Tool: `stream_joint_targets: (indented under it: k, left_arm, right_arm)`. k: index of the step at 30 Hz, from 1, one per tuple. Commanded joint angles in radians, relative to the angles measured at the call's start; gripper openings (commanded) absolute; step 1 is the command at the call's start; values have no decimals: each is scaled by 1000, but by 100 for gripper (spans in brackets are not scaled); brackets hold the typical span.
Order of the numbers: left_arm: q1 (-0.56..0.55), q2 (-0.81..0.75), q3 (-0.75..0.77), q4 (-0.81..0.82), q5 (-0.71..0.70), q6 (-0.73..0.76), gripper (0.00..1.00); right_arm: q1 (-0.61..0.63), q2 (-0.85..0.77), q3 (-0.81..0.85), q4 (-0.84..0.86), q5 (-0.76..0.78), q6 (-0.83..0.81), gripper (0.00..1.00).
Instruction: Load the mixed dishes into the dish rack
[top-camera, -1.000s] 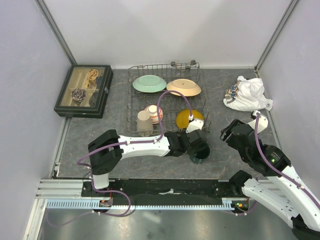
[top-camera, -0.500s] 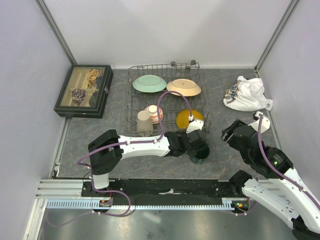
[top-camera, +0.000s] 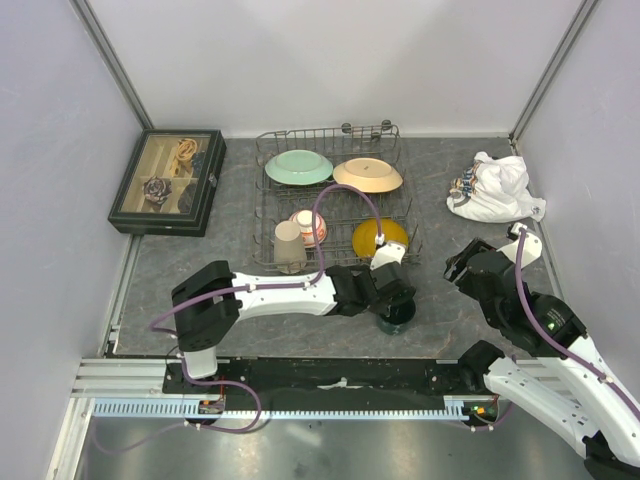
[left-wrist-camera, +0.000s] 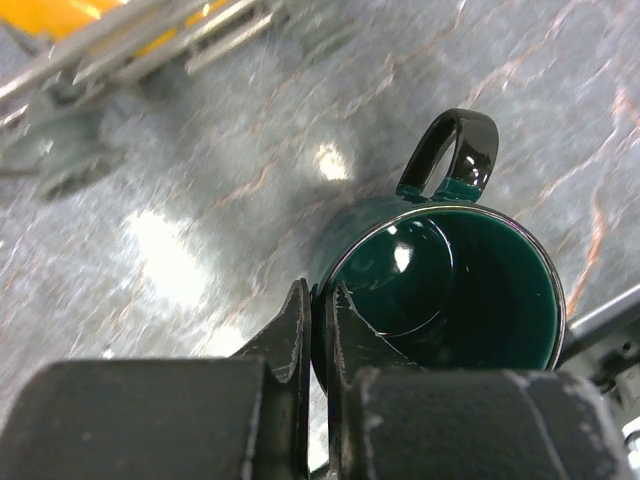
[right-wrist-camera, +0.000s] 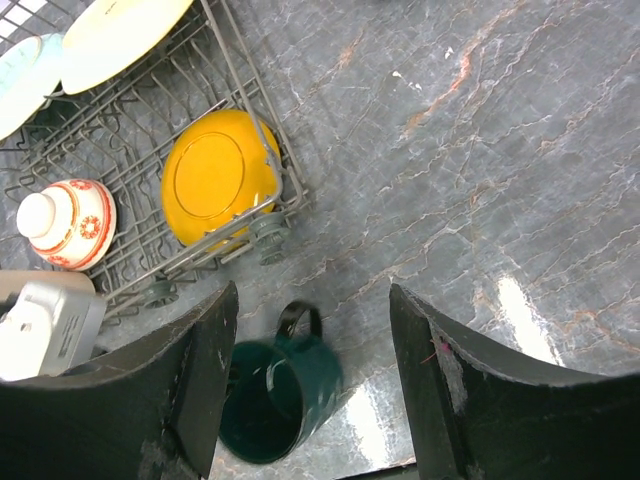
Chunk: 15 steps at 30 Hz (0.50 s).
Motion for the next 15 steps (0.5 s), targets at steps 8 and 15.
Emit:
stream_joint_targets:
  k: [8,15]
  left_arm:
    - [-11,-366,-87,36,60,81,2]
    - [70,-629,-228,162,215,104,2]
  right_arm:
    - [1,4,98,20,82,-98,73]
    - [1,-36,84,148,2,-229,75]
